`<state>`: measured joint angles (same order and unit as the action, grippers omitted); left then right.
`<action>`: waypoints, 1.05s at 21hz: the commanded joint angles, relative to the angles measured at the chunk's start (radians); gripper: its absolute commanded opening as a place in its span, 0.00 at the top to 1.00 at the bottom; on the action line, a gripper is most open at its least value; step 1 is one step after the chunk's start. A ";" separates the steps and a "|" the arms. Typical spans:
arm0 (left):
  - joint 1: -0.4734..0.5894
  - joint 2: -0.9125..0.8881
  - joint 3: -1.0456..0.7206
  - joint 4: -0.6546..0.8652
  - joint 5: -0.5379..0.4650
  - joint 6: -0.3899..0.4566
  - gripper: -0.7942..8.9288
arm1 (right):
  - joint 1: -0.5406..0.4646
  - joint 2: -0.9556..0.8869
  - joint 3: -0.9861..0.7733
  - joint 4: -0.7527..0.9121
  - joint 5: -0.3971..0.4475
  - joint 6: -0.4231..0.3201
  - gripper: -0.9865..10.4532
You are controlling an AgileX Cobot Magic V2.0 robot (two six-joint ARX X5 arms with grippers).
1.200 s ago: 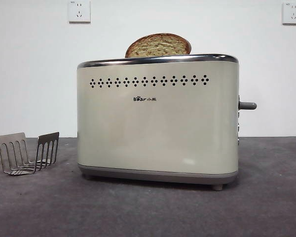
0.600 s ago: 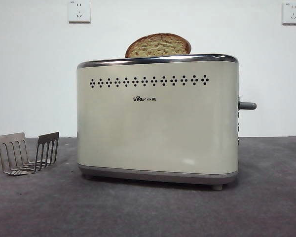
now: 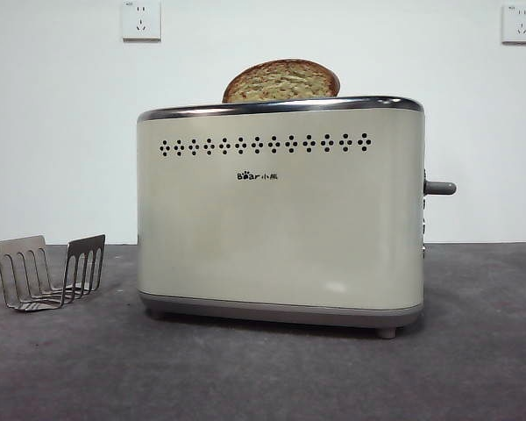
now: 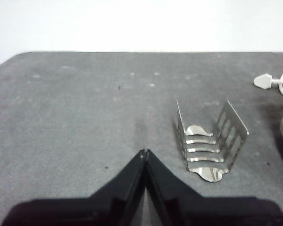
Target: Pick up a slice of bread from the rack,put the bread on the toaster,press the button
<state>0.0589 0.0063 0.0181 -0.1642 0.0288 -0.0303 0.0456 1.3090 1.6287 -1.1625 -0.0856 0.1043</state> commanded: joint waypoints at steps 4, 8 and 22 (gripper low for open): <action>0.003 0.010 -0.011 0.000 -0.003 -0.011 0.92 | 0.000 0.003 0.005 0.003 0.001 -0.005 0.91; 0.003 0.027 -0.011 0.000 -0.003 -0.011 0.92 | 0.000 0.003 0.005 0.003 0.002 -0.005 0.91; 0.003 0.058 -0.011 0.000 -0.003 -0.011 0.92 | -0.001 -0.393 -0.597 0.687 0.068 -0.029 0.91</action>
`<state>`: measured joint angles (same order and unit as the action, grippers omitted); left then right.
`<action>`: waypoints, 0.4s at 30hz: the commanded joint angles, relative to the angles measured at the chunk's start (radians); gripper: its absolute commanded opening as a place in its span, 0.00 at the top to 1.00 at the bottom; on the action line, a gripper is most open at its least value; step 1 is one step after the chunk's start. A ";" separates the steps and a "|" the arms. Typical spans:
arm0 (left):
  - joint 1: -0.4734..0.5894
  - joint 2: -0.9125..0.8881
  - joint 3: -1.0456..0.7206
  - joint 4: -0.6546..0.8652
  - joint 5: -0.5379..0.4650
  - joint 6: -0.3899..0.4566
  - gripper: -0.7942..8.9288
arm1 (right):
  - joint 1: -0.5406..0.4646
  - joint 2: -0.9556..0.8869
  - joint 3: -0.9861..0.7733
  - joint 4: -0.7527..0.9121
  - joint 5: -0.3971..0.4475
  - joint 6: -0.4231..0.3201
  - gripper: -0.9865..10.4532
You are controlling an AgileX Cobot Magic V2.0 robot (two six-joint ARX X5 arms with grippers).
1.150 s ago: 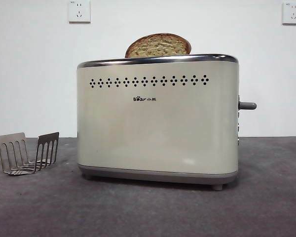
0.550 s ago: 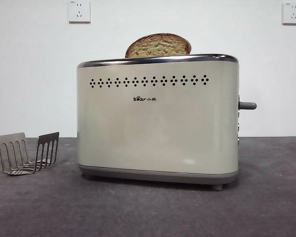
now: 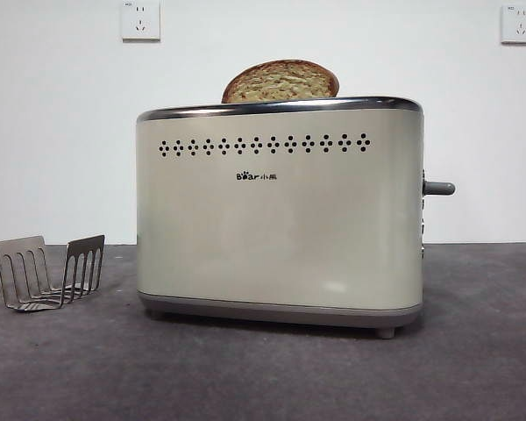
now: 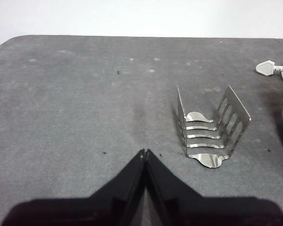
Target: Pick up a slice of bread from the rack,put the bread on the toaster,press the button
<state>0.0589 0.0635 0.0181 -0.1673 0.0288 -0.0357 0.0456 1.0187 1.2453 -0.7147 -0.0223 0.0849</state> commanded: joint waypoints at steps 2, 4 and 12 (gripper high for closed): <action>0.003 0.001 -0.011 0.003 -0.003 -0.006 0.92 | -0.002 -0.264 -0.480 0.485 0.005 -0.013 0.91; 0.003 0.001 -0.011 0.003 -0.003 -0.006 0.92 | -0.013 -0.423 -0.723 0.661 0.003 -0.042 0.91; 0.003 0.002 -0.011 0.003 -0.003 -0.006 0.92 | -0.034 -0.861 -1.165 0.734 -0.010 -0.089 0.91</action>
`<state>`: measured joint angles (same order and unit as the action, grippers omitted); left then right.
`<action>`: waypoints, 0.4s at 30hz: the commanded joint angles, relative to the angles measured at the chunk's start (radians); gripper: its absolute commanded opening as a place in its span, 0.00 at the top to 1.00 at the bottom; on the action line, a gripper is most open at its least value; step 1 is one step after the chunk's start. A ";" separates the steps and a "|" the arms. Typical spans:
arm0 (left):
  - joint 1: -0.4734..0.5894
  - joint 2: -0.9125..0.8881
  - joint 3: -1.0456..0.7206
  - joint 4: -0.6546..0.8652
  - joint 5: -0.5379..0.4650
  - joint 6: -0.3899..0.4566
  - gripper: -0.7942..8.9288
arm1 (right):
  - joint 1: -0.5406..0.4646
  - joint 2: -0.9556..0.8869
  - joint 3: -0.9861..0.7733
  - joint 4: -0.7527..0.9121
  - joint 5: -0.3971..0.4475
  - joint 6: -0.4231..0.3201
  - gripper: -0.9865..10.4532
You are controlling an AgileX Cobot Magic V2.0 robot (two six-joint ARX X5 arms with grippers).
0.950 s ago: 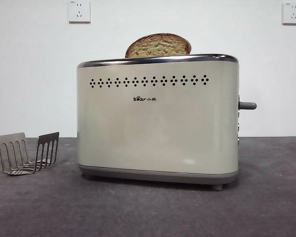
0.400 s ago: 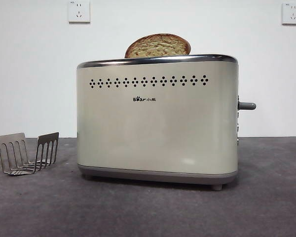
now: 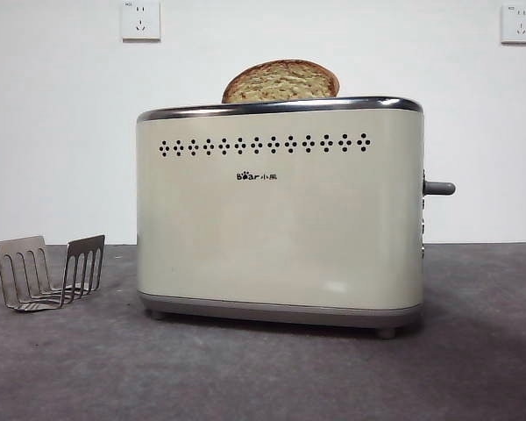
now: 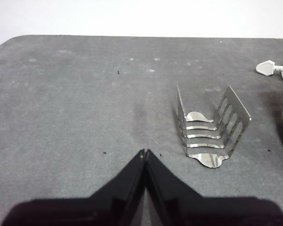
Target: Pick up a slice of bread from the rack,put the bread on the toaster,press the button
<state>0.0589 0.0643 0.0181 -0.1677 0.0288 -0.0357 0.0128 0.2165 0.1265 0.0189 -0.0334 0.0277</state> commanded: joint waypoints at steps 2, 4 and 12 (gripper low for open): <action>0.003 0.001 -0.011 0.003 -0.003 -0.006 0.92 | -0.002 -0.101 -0.079 -0.037 0.005 -0.034 0.91; 0.003 0.001 -0.011 0.003 -0.003 -0.006 0.92 | -0.002 -0.130 -0.108 -0.074 0.008 -0.032 0.91; 0.003 0.002 -0.011 0.003 -0.003 -0.006 0.92 | -0.002 -0.209 -0.112 -0.204 0.016 -0.082 0.91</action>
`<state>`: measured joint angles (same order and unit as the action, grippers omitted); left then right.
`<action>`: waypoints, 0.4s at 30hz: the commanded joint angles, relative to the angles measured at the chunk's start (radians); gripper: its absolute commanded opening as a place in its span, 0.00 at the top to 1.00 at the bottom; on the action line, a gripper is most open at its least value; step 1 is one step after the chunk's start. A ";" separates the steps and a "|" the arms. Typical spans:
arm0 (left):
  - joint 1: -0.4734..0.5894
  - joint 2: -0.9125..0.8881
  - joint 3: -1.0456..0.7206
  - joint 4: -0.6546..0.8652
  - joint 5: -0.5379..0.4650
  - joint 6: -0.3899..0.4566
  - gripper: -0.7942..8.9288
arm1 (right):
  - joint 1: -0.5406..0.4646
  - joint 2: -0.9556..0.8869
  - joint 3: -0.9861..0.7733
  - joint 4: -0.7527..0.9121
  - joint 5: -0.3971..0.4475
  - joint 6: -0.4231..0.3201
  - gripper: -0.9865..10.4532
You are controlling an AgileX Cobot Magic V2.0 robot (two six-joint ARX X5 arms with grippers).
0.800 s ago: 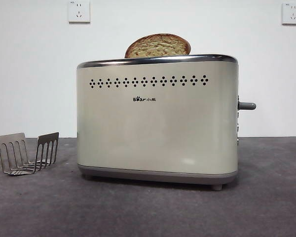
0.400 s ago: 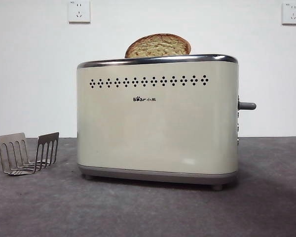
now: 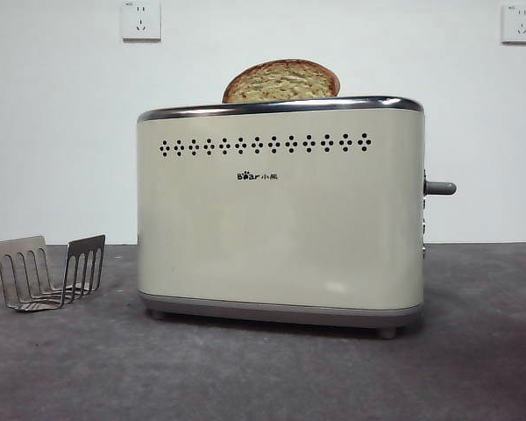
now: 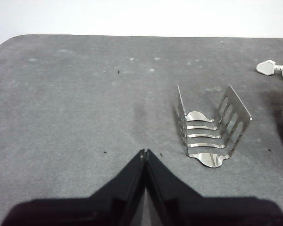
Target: Pick up a slice of bread from the rack,put the bread on the toaster,press the button
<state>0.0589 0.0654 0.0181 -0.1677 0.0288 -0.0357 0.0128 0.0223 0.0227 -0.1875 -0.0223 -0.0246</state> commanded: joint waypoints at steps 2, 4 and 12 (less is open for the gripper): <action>0.003 0.001 -0.011 0.003 -0.002 -0.006 0.92 | -0.002 -0.015 -0.008 0.002 0.010 -0.042 0.91; 0.003 0.001 -0.011 0.003 -0.003 -0.006 0.92 | -0.002 -0.014 -0.008 0.002 0.018 -0.047 0.91; 0.003 0.001 -0.011 0.003 -0.003 -0.006 0.92 | -0.002 -0.015 -0.008 0.003 0.019 -0.051 0.91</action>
<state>0.0589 0.0654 0.0181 -0.1680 0.0288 -0.0357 0.0128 0.0090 0.0231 -0.1883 -0.0044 -0.0715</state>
